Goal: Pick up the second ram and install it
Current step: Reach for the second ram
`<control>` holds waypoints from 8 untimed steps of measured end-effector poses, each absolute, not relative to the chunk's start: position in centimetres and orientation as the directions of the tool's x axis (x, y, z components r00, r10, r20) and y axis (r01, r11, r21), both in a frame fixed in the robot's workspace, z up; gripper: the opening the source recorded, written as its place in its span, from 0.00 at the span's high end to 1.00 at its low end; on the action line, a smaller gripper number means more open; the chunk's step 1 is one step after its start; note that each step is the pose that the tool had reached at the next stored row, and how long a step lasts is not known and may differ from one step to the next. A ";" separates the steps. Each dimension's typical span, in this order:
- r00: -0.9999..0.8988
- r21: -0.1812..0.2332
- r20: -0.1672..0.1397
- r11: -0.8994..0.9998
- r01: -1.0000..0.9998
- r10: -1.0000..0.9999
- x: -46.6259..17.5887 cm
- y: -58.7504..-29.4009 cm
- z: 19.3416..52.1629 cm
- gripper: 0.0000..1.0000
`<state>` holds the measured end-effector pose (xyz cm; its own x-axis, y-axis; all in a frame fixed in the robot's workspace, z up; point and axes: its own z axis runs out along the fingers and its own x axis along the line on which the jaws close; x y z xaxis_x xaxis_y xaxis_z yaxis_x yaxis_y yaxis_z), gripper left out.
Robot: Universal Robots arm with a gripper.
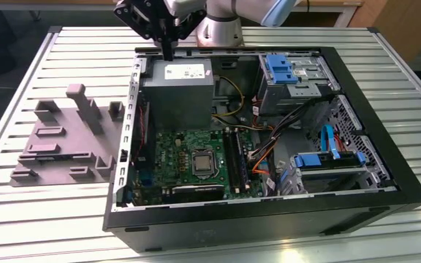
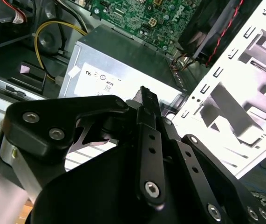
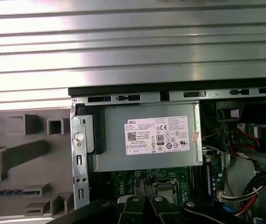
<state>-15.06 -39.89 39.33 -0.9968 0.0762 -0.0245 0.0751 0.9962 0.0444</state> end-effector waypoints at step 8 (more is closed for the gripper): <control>-0.997 0.044 -0.024 0.996 0.075 0.076 -16.1 -39.9 39.3 0.89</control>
<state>-16.15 -39.89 39.33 -0.9968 0.0762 -0.0245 0.0750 0.9962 0.0444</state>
